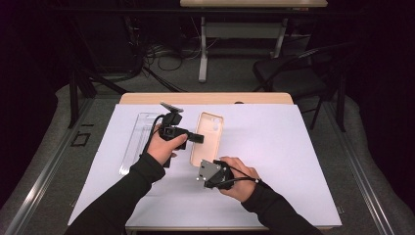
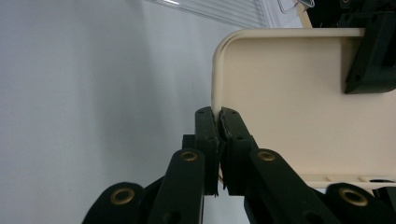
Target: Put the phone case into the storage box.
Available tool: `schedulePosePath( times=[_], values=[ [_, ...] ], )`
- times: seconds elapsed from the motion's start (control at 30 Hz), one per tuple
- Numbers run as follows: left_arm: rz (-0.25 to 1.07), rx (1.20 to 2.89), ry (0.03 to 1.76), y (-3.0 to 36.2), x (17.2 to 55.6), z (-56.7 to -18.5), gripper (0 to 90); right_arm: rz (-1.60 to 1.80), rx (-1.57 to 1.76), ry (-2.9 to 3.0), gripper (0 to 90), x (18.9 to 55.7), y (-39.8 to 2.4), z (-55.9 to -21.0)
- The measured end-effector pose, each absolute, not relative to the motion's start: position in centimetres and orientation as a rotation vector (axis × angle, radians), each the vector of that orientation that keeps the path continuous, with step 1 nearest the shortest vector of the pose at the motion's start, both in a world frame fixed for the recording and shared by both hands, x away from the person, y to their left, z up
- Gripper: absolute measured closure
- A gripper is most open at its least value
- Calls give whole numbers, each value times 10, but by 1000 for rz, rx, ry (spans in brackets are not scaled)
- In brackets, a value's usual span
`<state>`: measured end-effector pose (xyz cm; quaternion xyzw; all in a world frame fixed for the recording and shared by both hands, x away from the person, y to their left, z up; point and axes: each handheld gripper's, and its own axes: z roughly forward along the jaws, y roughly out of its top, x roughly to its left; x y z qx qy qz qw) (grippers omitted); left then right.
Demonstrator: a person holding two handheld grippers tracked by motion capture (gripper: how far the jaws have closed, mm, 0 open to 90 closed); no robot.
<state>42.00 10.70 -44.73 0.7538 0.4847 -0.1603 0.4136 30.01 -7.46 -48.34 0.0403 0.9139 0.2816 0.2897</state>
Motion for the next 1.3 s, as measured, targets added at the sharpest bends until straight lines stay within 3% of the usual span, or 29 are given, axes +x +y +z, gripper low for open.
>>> schedulePosePath(
  times=[0.83,1.3],
  values=[
    [-412,1898,1212,106,420,-448,812,765,129,2444,861,301,-75,-485],
    [-407,1866,1206,110,419,-452,813,800,164,2431,763,301,-79,-485]
  ],
)
